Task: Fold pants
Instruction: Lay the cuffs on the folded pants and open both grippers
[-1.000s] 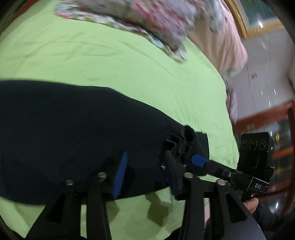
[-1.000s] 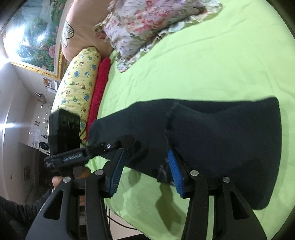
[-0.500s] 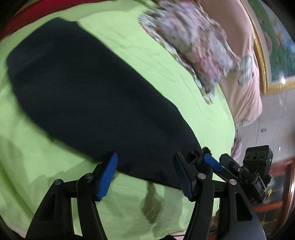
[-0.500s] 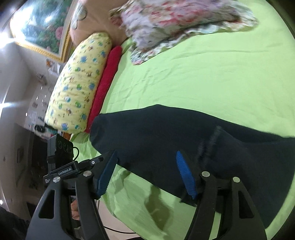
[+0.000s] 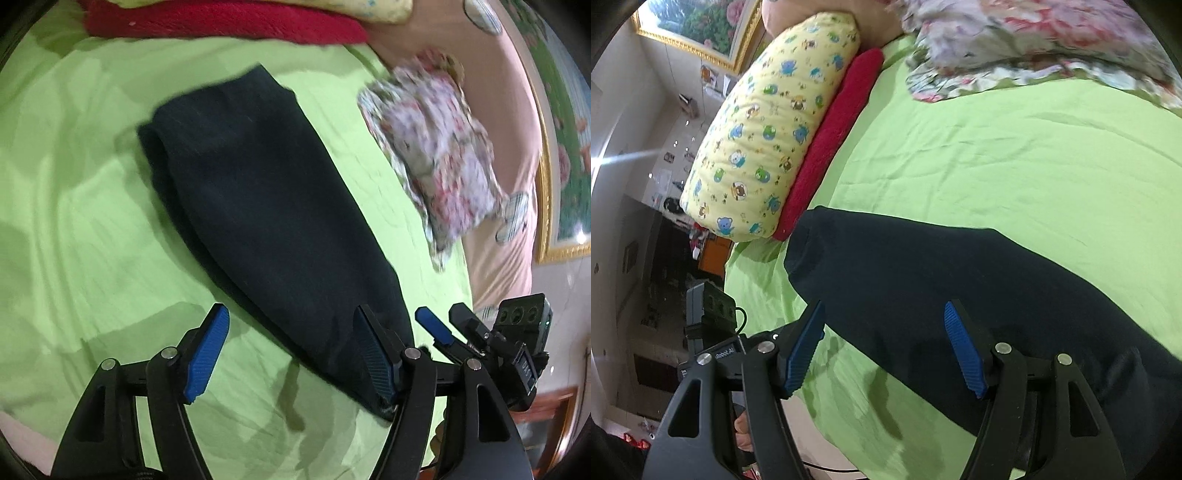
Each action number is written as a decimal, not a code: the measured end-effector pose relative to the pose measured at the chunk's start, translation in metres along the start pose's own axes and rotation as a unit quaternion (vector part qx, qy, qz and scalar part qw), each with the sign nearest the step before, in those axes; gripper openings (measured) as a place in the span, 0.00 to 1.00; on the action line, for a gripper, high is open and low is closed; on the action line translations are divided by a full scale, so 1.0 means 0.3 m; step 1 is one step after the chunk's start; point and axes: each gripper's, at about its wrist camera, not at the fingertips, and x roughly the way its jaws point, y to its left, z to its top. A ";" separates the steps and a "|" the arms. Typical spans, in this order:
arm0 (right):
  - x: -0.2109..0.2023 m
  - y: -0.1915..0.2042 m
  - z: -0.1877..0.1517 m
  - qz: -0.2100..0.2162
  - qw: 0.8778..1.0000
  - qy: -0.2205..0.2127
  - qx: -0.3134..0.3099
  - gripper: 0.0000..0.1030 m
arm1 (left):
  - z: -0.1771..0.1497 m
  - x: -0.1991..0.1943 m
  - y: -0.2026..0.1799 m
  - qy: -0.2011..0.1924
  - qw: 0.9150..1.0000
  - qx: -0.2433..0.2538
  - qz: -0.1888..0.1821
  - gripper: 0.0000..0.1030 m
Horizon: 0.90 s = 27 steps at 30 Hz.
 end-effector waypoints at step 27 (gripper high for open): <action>0.397 0.222 0.314 -0.004 0.982 0.111 -0.150 0.66 | 0.175 0.004 0.150 -0.054 0.994 -0.091 0.039 0.72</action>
